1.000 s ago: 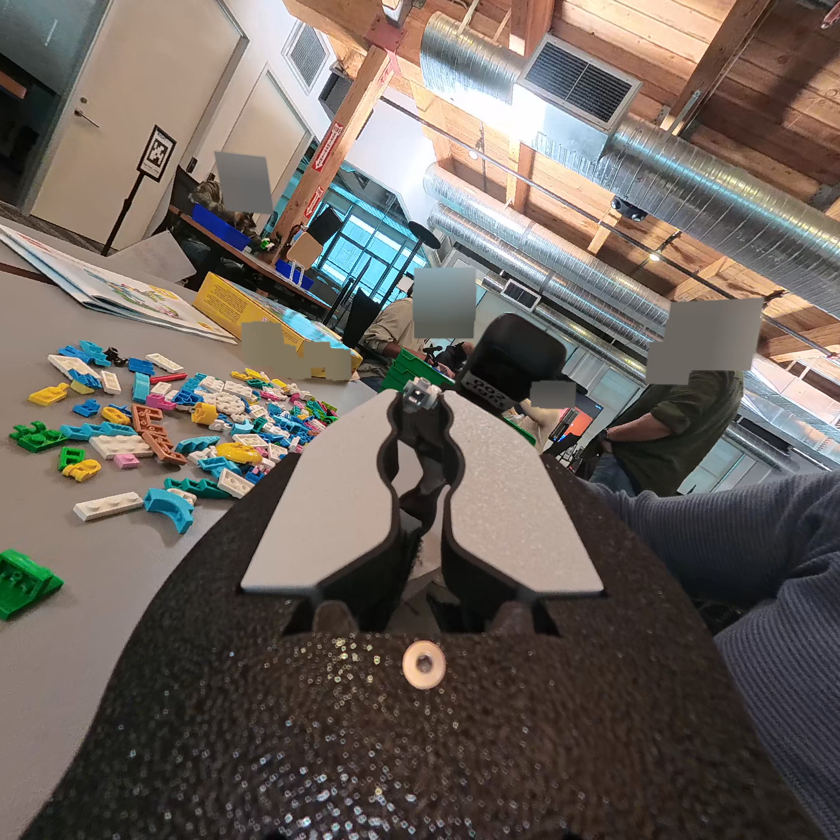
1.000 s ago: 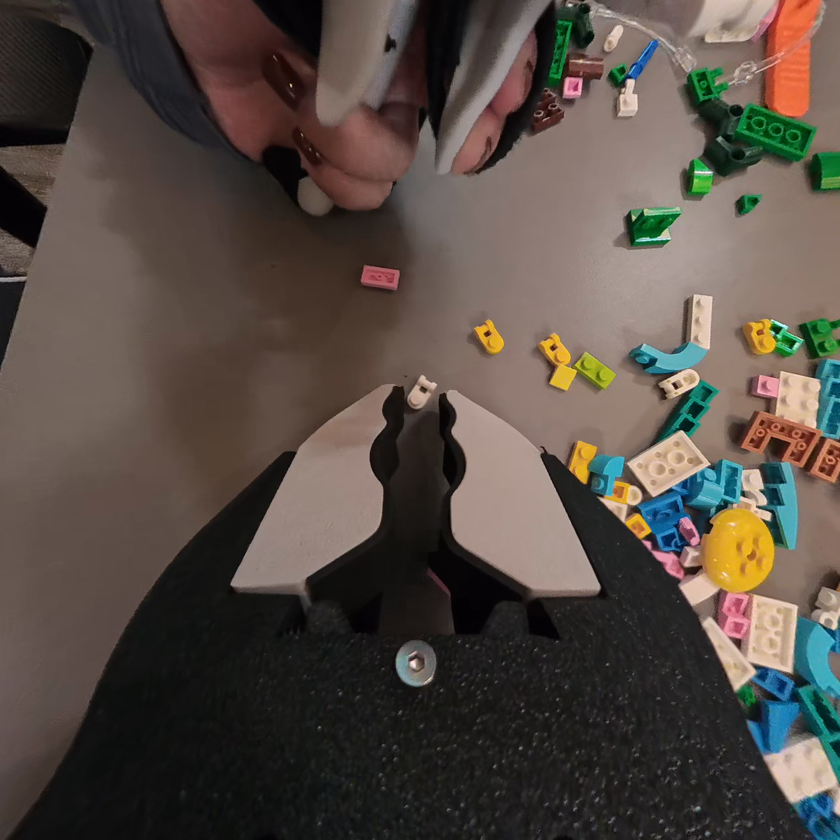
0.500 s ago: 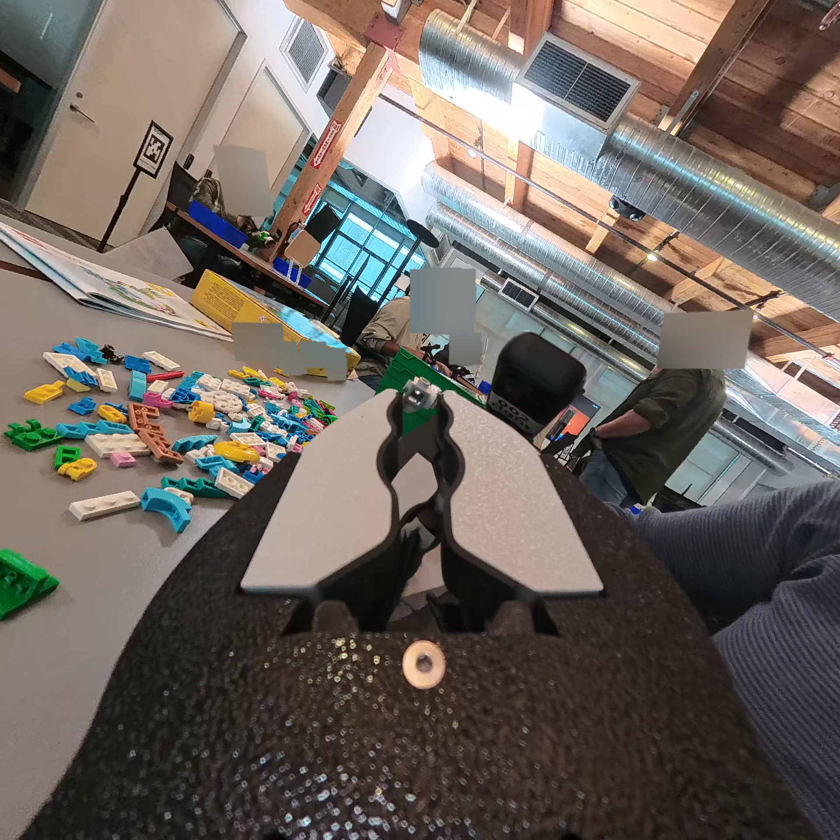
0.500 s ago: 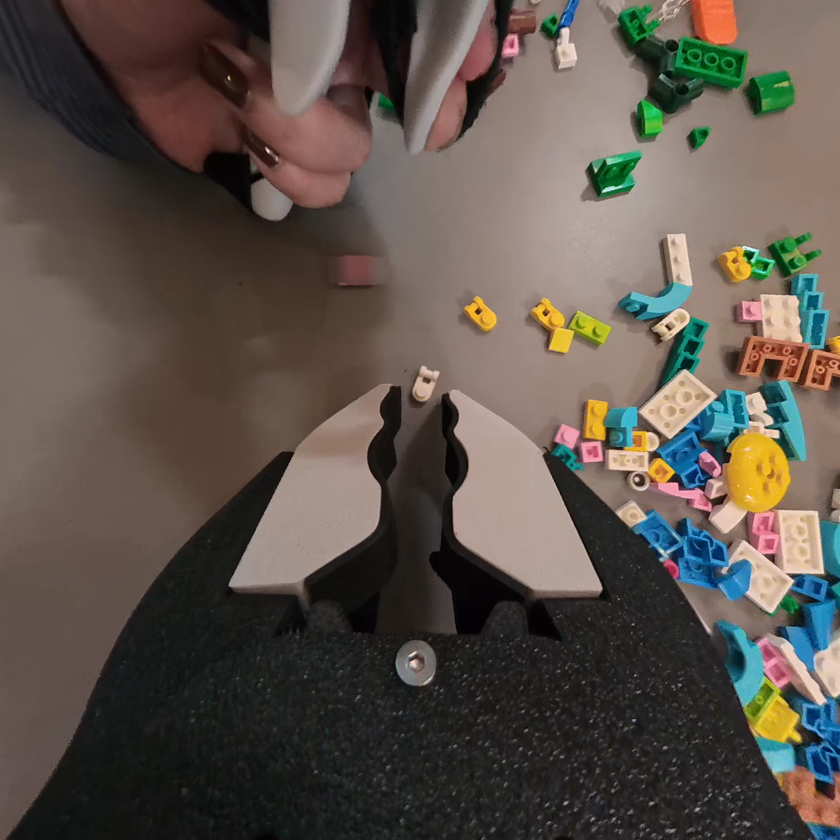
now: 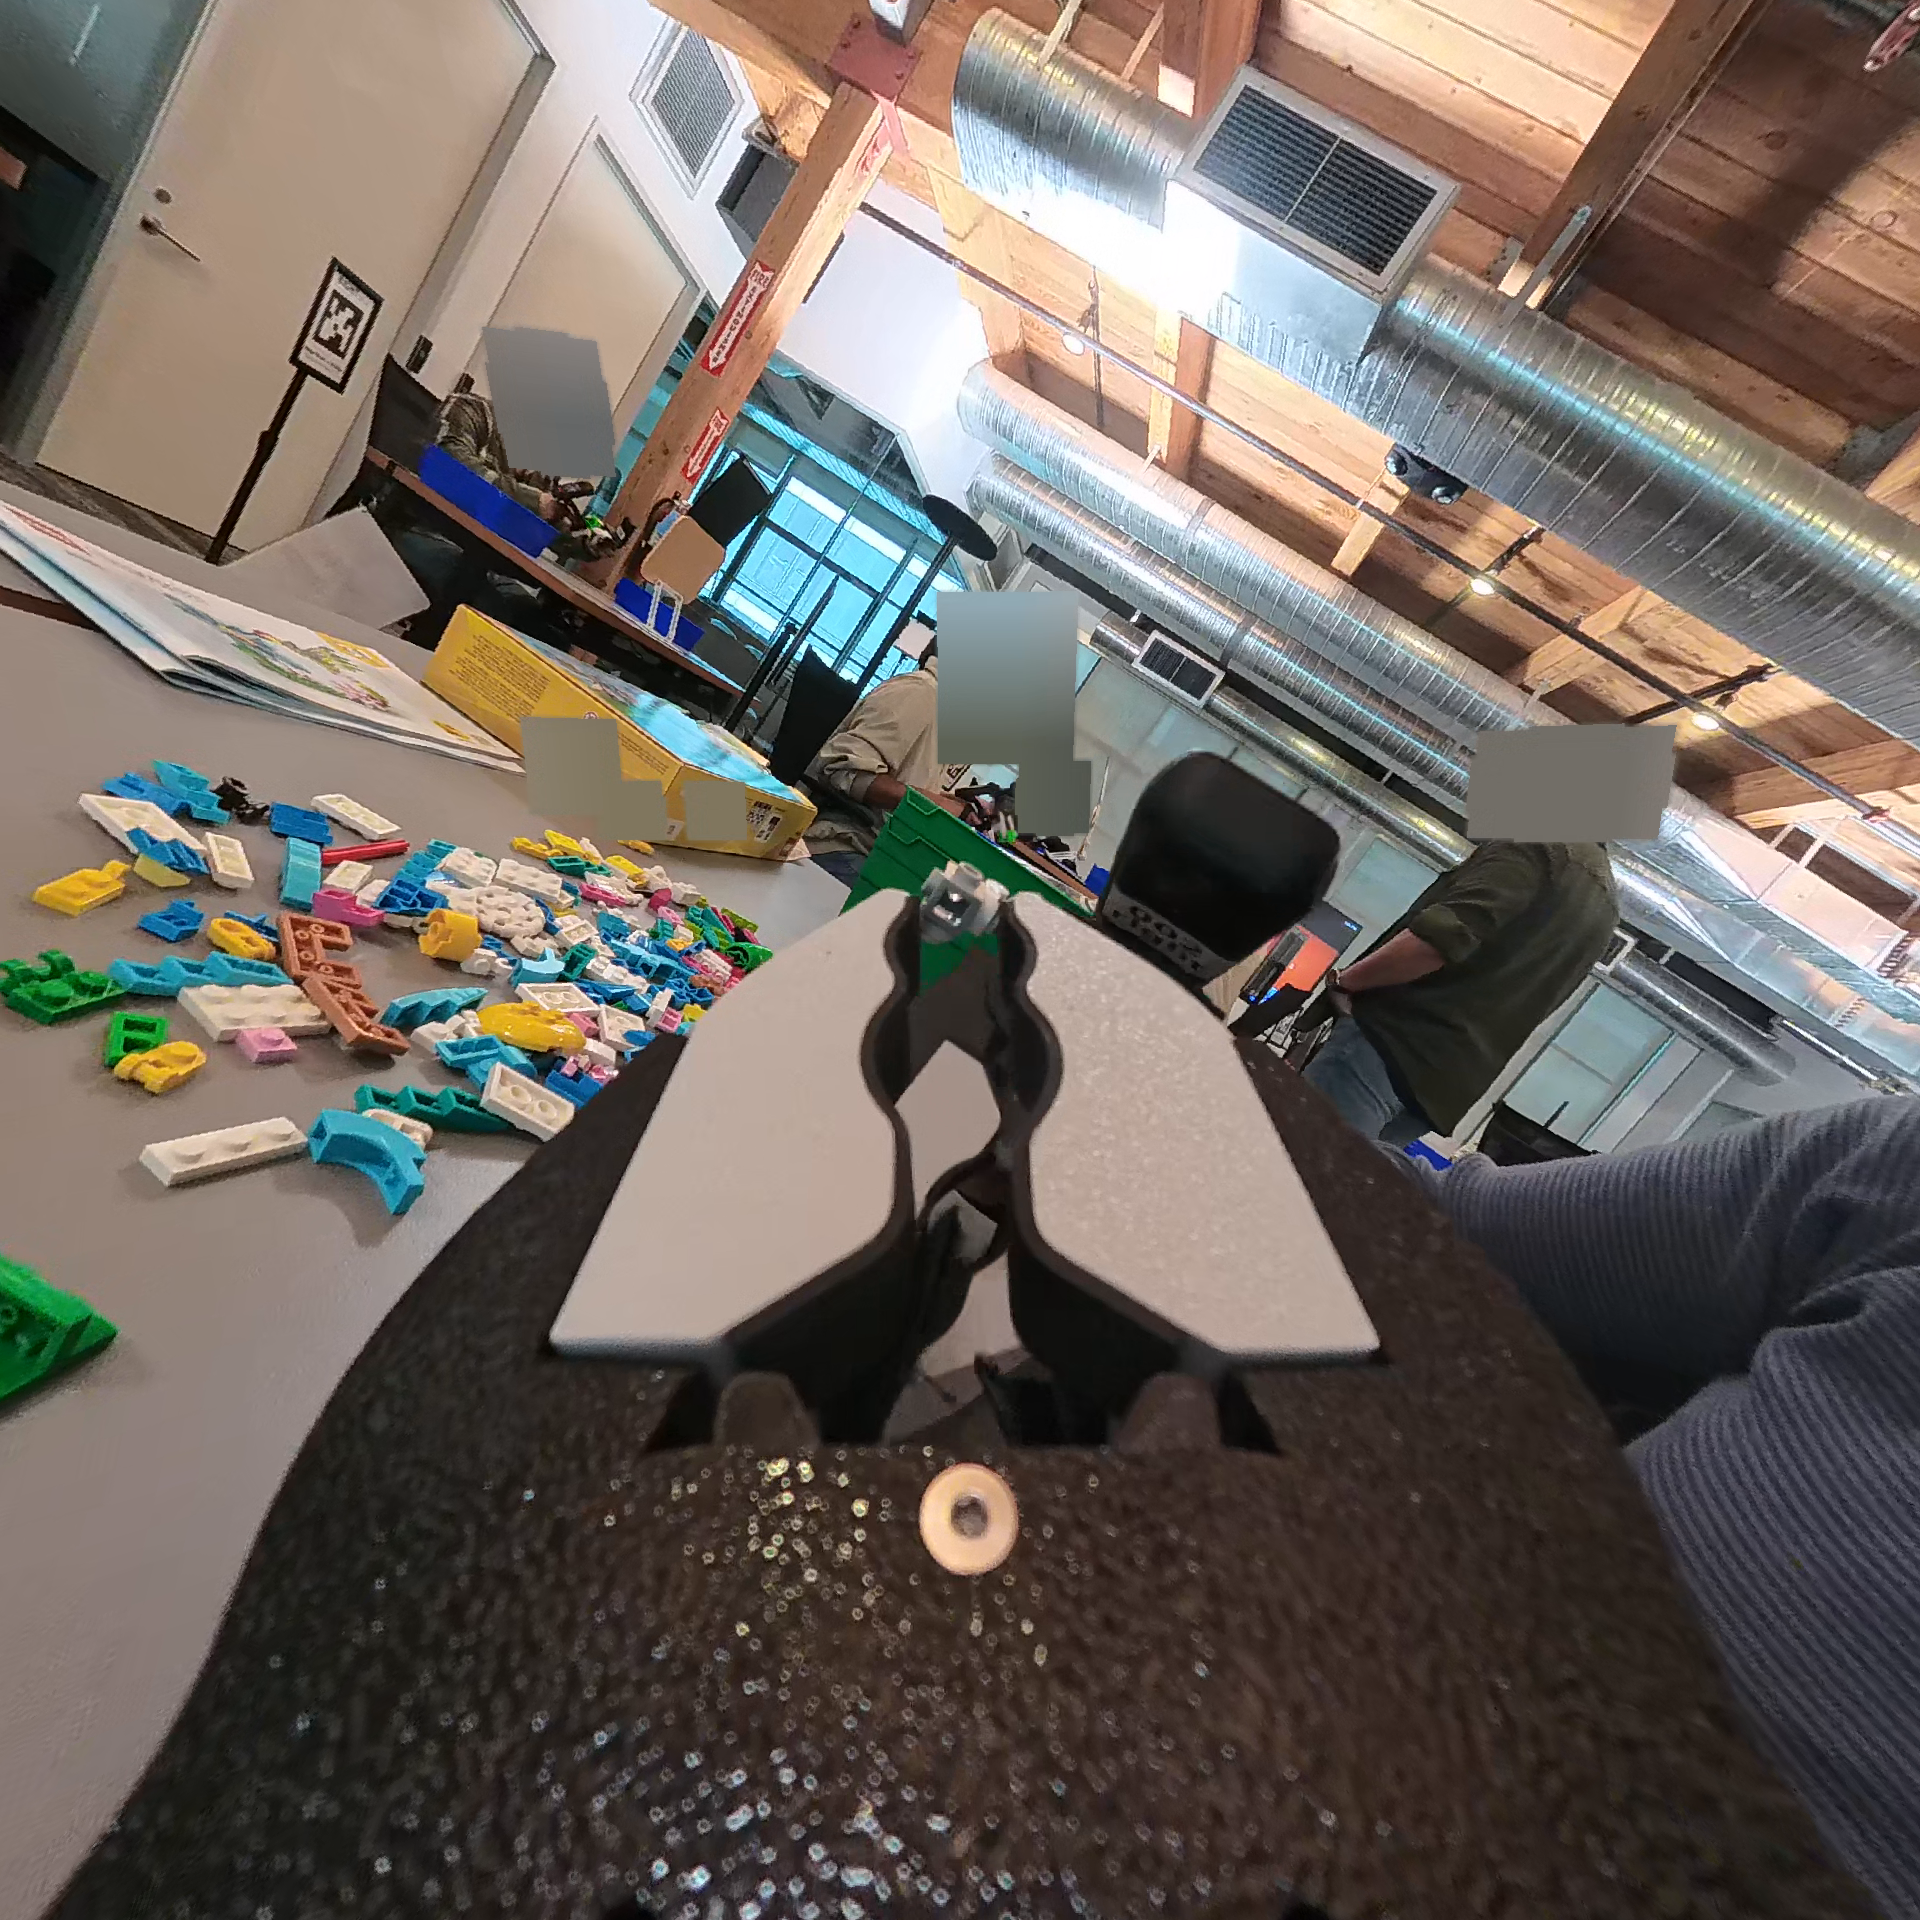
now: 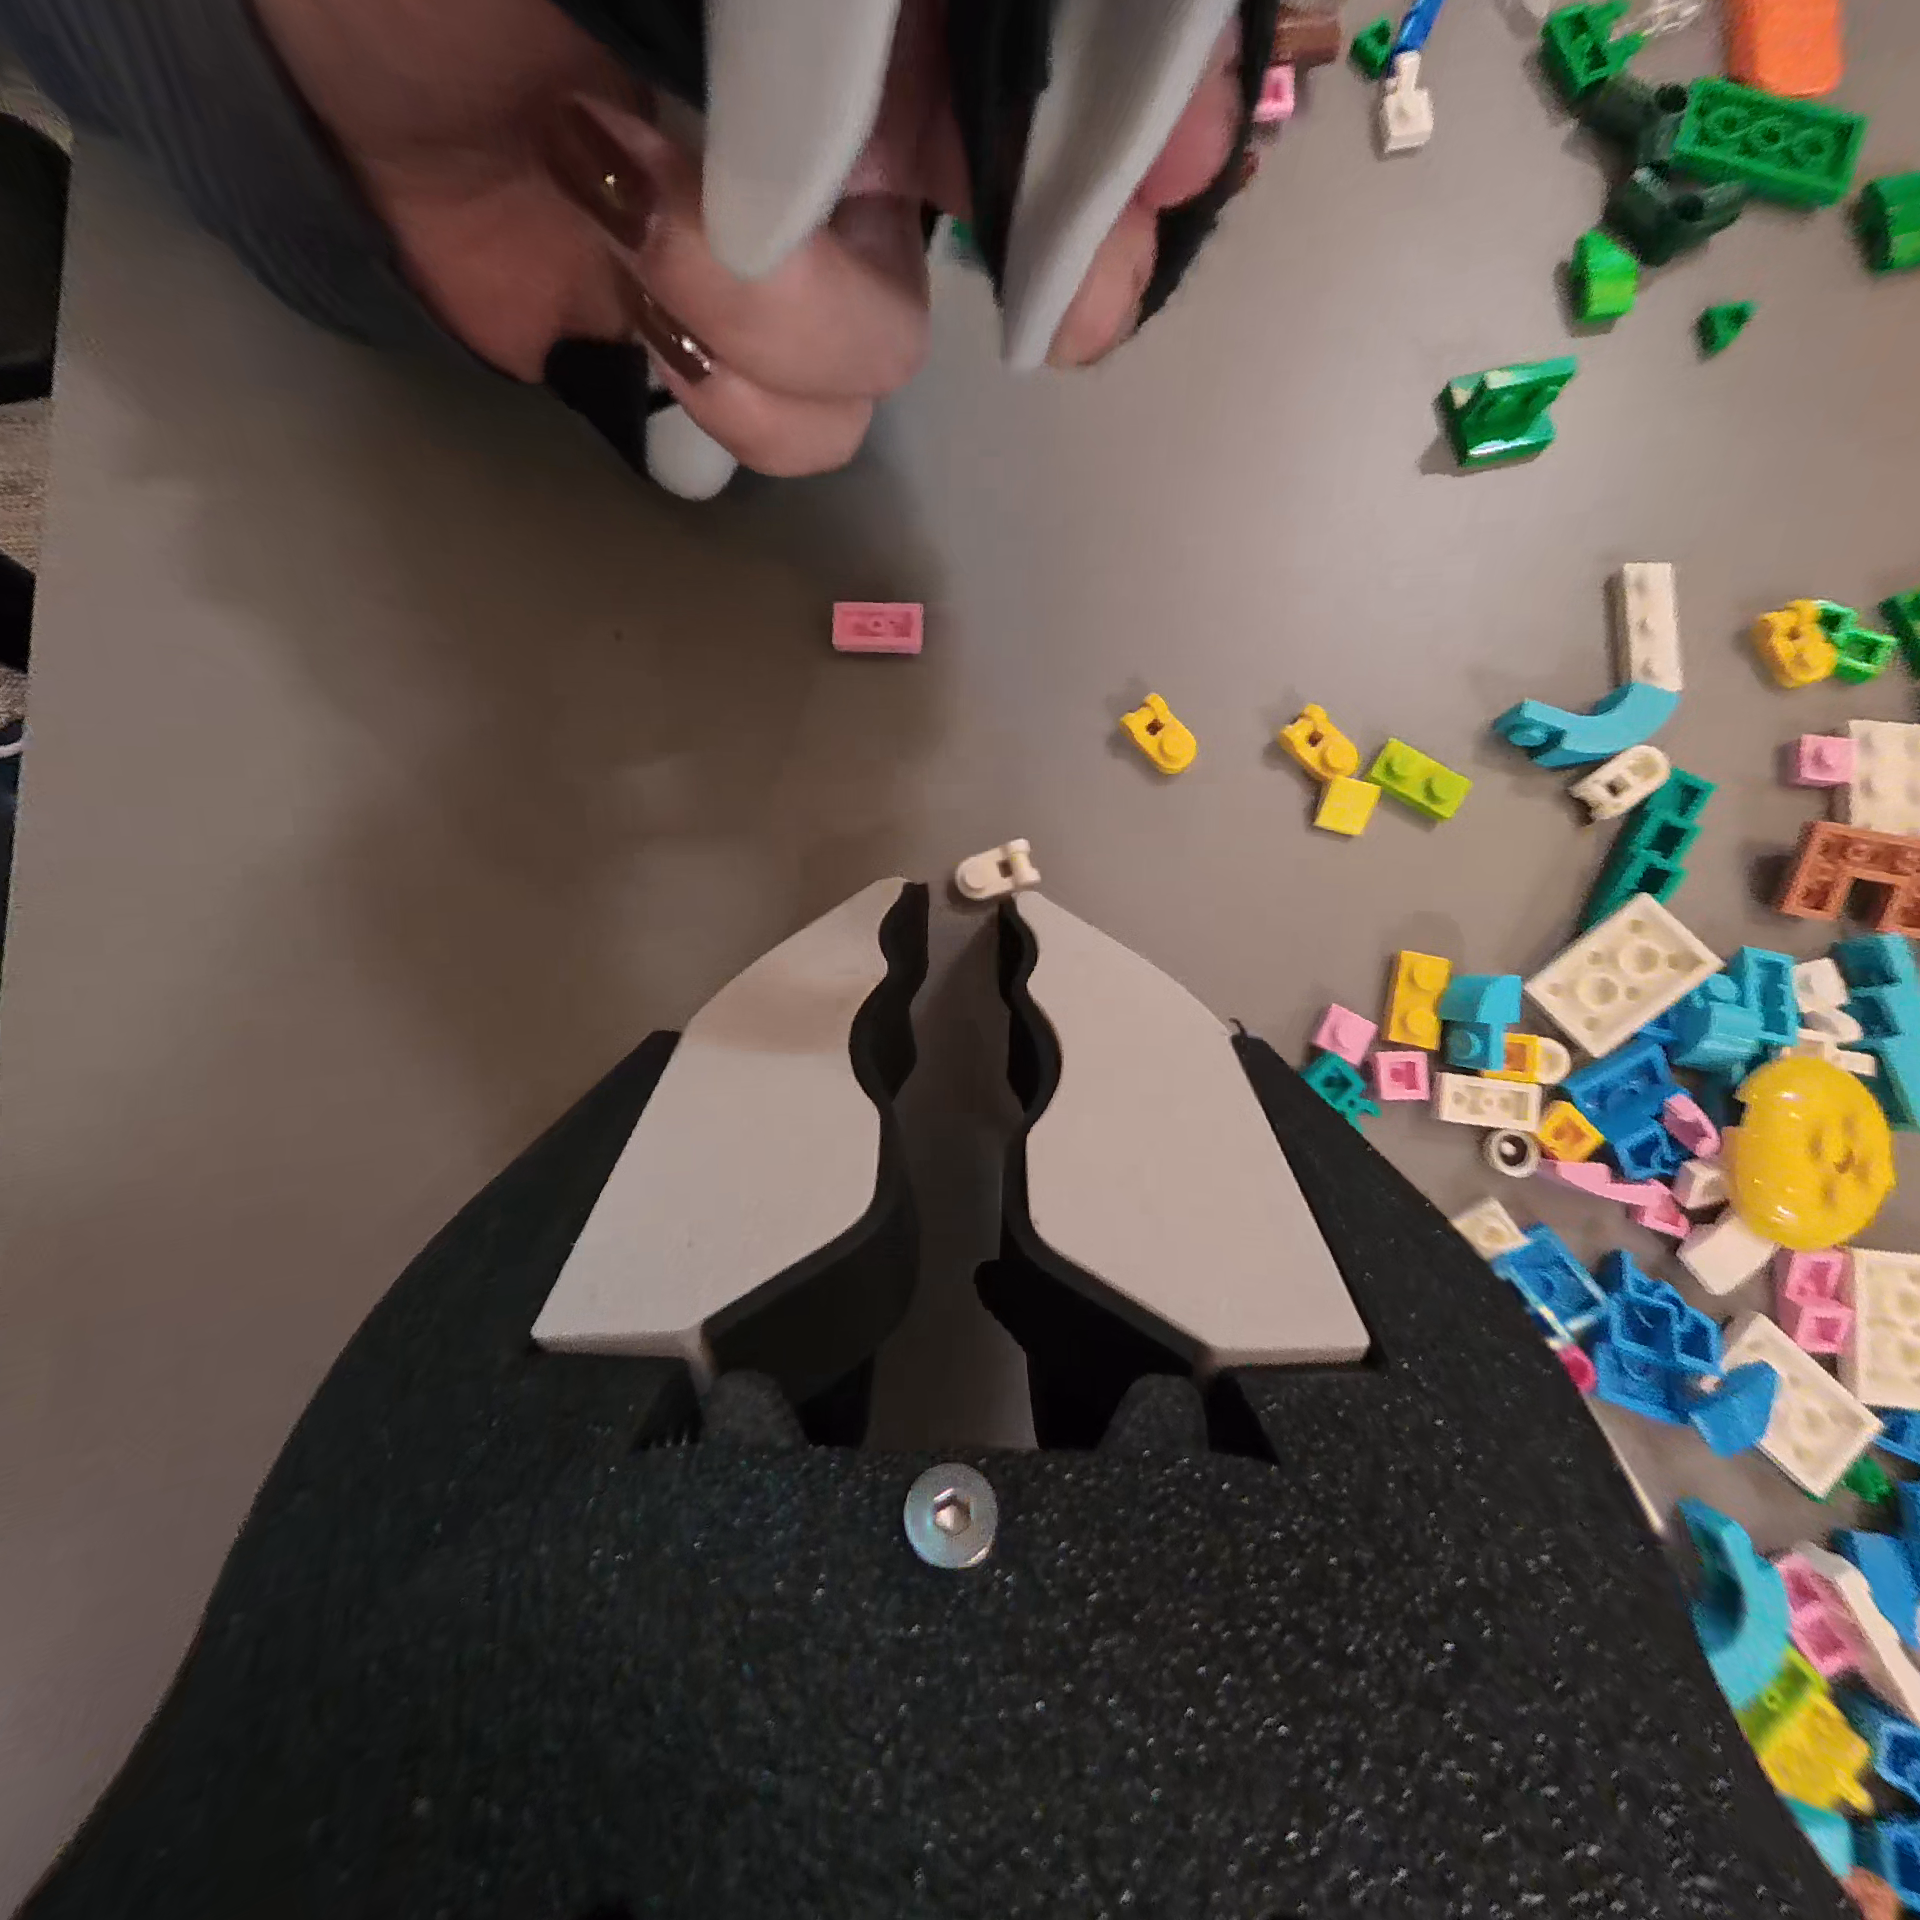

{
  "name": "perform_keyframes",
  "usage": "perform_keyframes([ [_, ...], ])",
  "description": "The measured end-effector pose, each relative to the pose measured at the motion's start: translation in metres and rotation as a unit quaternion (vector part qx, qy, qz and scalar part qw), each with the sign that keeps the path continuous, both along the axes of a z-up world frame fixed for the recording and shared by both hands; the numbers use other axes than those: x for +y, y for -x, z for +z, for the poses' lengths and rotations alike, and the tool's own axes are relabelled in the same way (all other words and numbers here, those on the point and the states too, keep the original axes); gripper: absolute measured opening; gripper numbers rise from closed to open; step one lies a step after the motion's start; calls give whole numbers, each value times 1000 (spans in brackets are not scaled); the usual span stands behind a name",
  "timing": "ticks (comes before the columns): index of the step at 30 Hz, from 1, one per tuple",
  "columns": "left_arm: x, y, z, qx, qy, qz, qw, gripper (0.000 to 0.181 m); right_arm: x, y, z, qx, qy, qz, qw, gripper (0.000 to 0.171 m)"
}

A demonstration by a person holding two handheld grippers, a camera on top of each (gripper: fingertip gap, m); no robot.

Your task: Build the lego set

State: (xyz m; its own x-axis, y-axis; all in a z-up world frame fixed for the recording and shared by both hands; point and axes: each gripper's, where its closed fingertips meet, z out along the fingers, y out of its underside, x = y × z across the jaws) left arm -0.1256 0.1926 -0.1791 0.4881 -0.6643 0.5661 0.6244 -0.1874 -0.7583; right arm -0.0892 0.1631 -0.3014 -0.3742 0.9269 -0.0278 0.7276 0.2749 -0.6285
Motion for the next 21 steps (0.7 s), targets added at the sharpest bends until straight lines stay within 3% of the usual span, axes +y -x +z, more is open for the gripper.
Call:
perform_keyframes([
  [5,0,0,0,-1,1,-2,1000,14,-16,4,5,10,36,28,999,13],
  [9,0,0,0,0,0,-1,1000,13,-7,9,15,45,26,64,997,15],
  [15,0,-1,0,1,0,-2,1000,14,-8,10,9,60,7,175,983,22],
  [21,0,-1,0,0,1,-5,1000,14,-6,12,0,43,-8,220,975,12],
])
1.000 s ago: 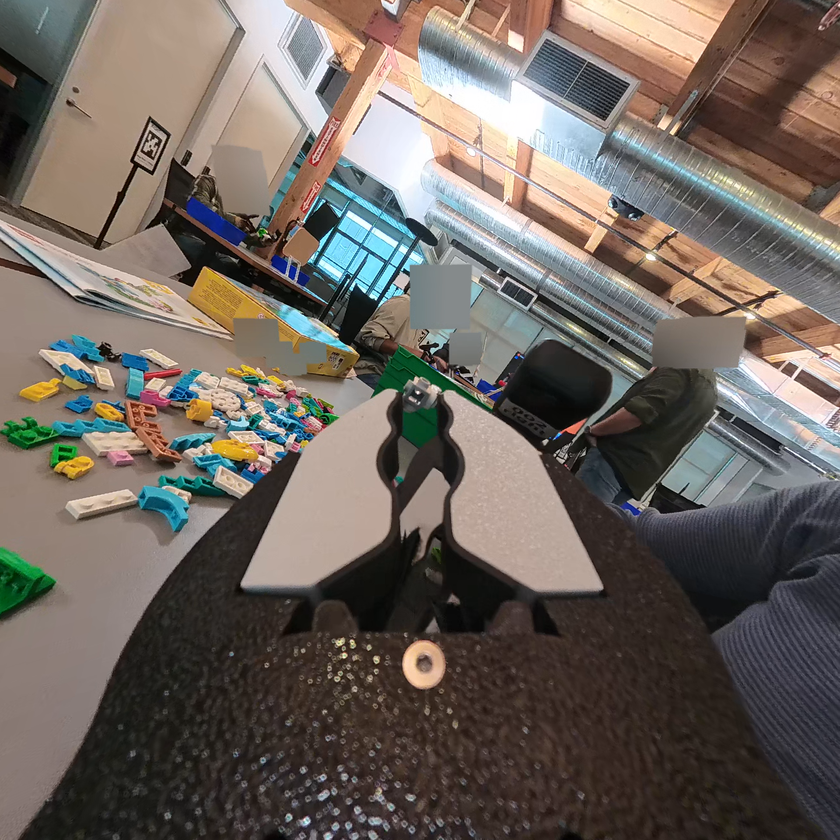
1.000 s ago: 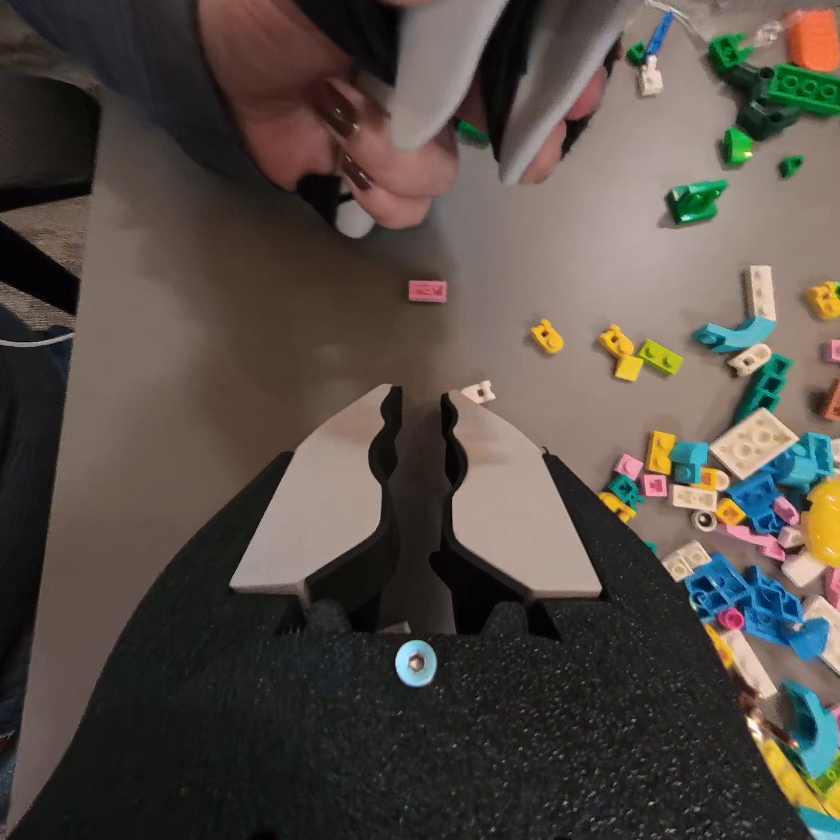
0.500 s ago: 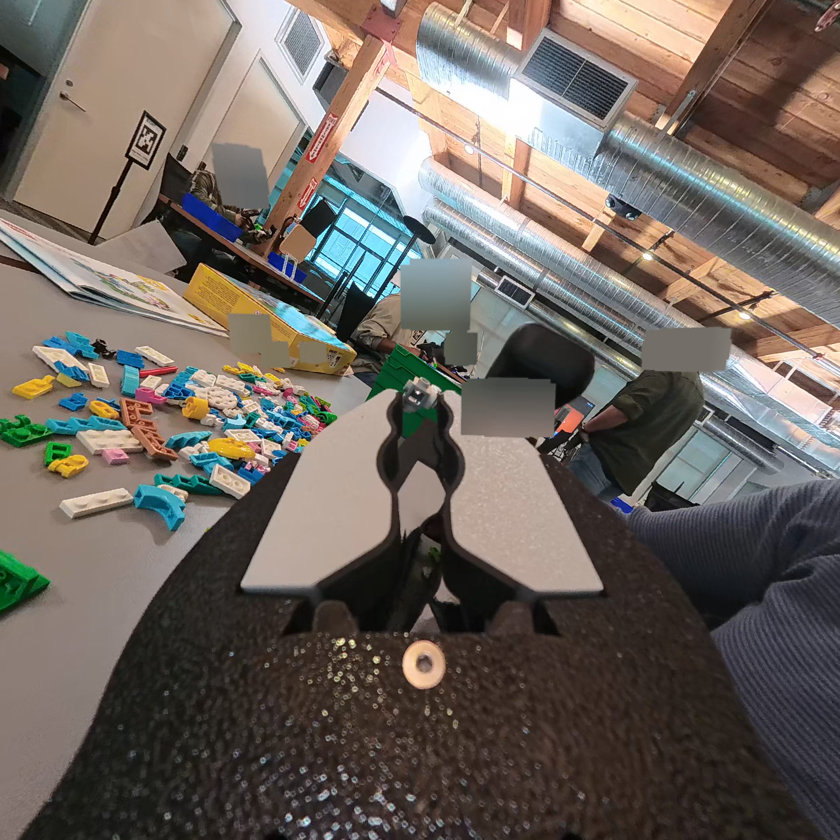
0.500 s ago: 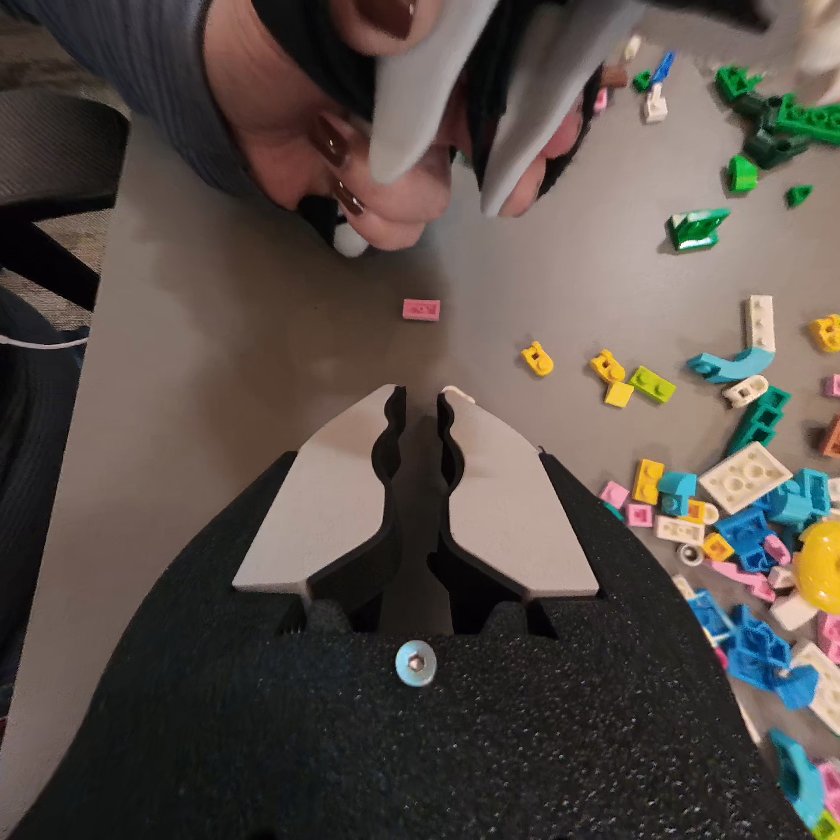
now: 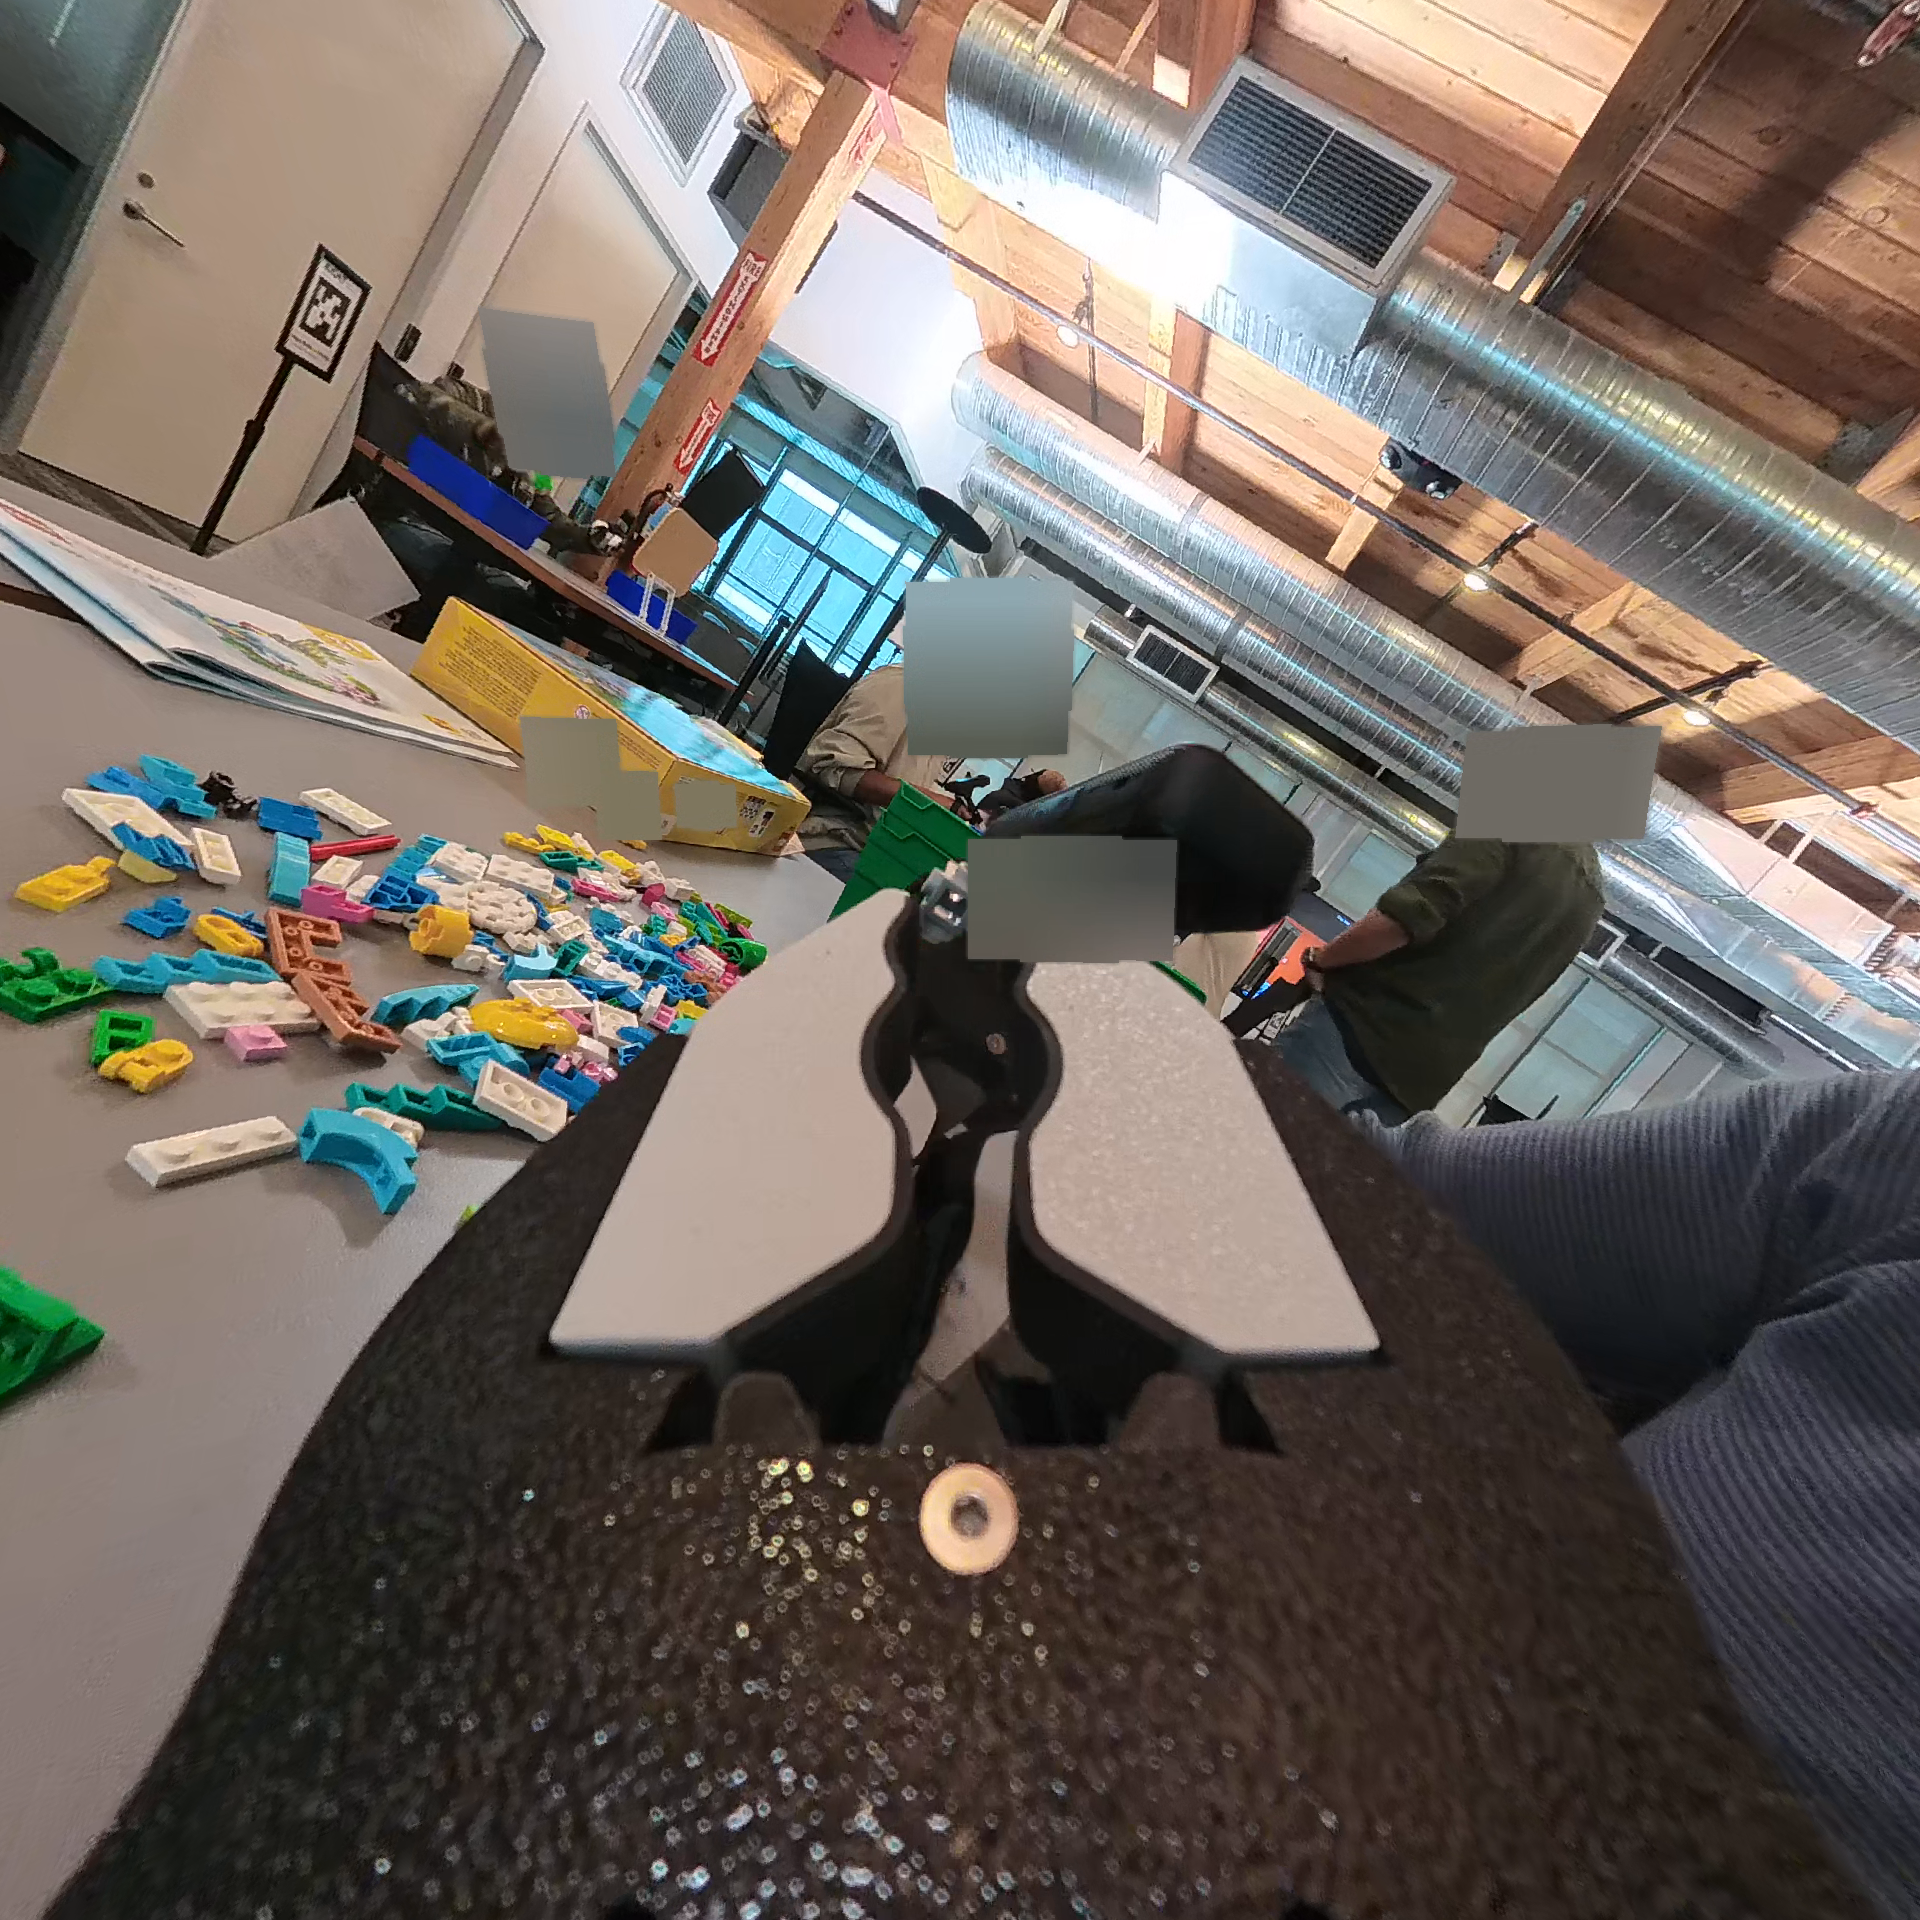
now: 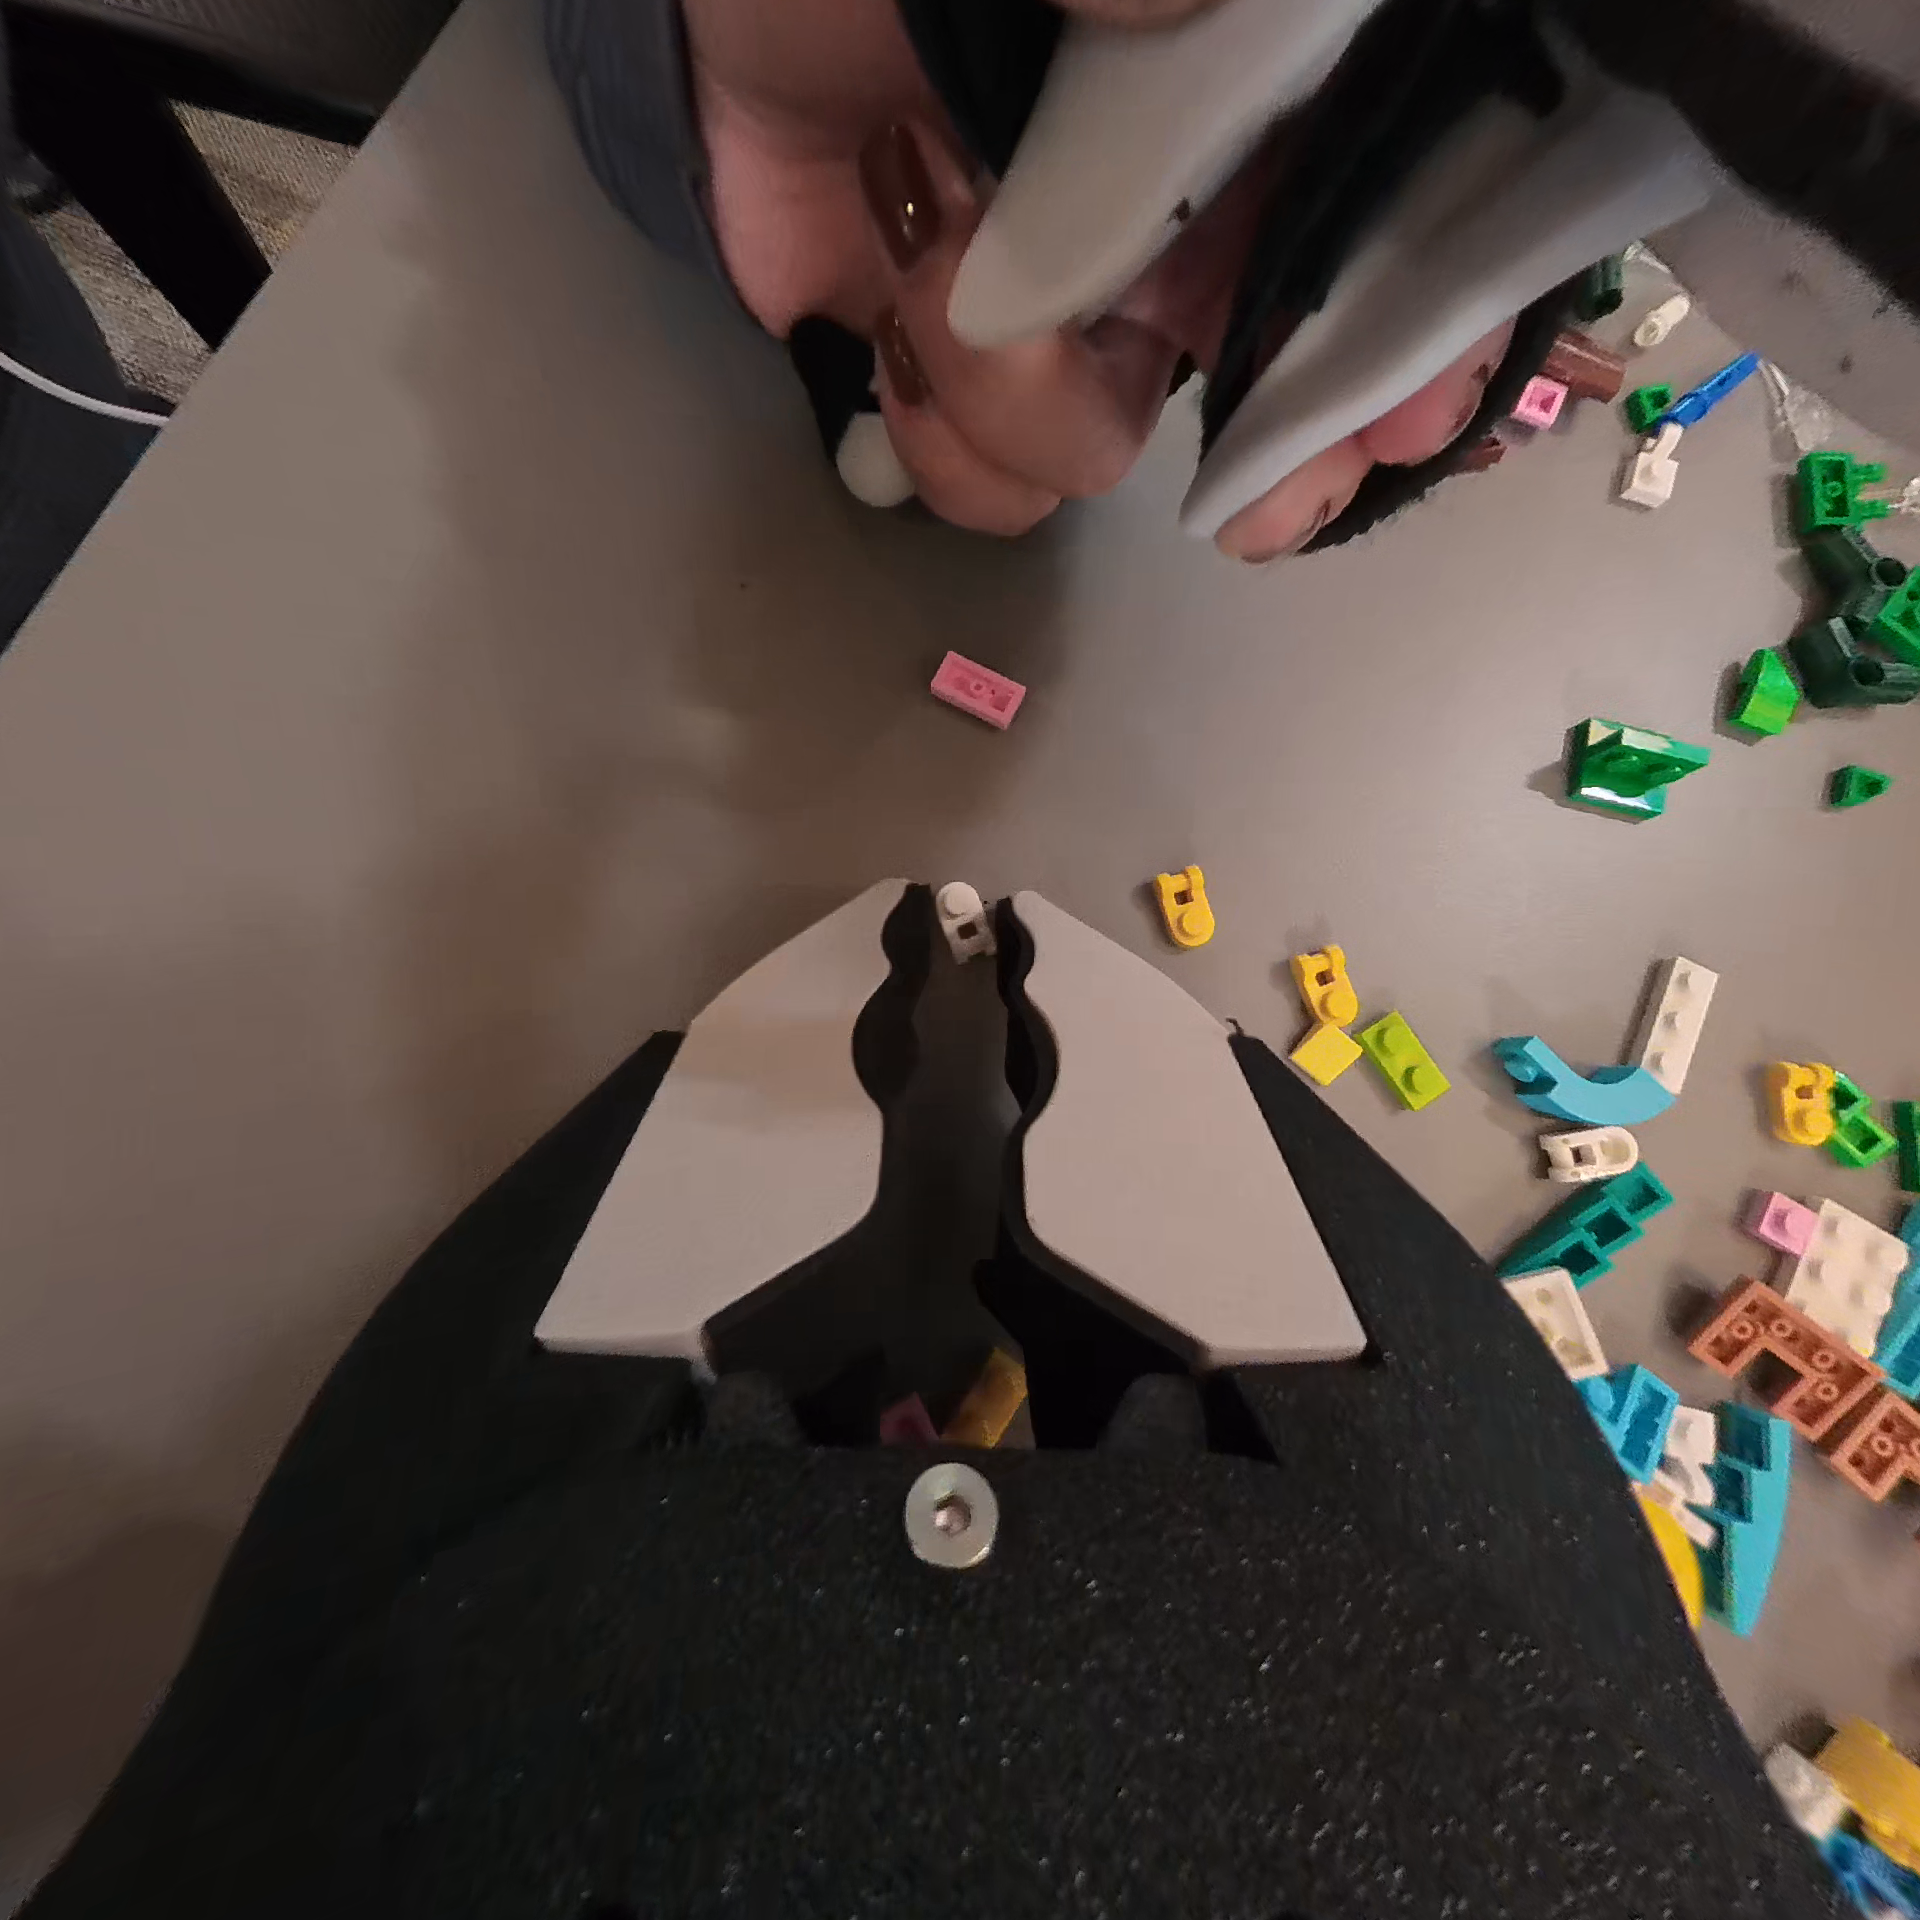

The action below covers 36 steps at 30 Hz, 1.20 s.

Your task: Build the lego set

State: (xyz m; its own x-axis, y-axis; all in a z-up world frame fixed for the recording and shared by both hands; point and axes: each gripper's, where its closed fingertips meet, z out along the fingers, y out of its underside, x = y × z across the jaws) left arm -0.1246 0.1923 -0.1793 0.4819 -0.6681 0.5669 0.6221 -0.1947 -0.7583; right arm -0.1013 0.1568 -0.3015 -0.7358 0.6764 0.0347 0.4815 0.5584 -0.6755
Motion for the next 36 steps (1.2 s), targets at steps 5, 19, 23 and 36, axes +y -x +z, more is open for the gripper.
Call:
perform_keyframes([
  [5,0,0,0,0,0,-1,1000,14,0,-1,0,0,-1,4,1000,8],
  [19,0,-1,0,0,2,-4,1000,14,7,-1,0,19,-22,-38,999,8],
  [23,0,-2,0,0,1,-7,1000,14,21,1,23,58,-4,-96,994,7],
  [36,-8,-26,-2,105,-48,-3,993,14,27,7,137,177,-23,-125,976,7],
])
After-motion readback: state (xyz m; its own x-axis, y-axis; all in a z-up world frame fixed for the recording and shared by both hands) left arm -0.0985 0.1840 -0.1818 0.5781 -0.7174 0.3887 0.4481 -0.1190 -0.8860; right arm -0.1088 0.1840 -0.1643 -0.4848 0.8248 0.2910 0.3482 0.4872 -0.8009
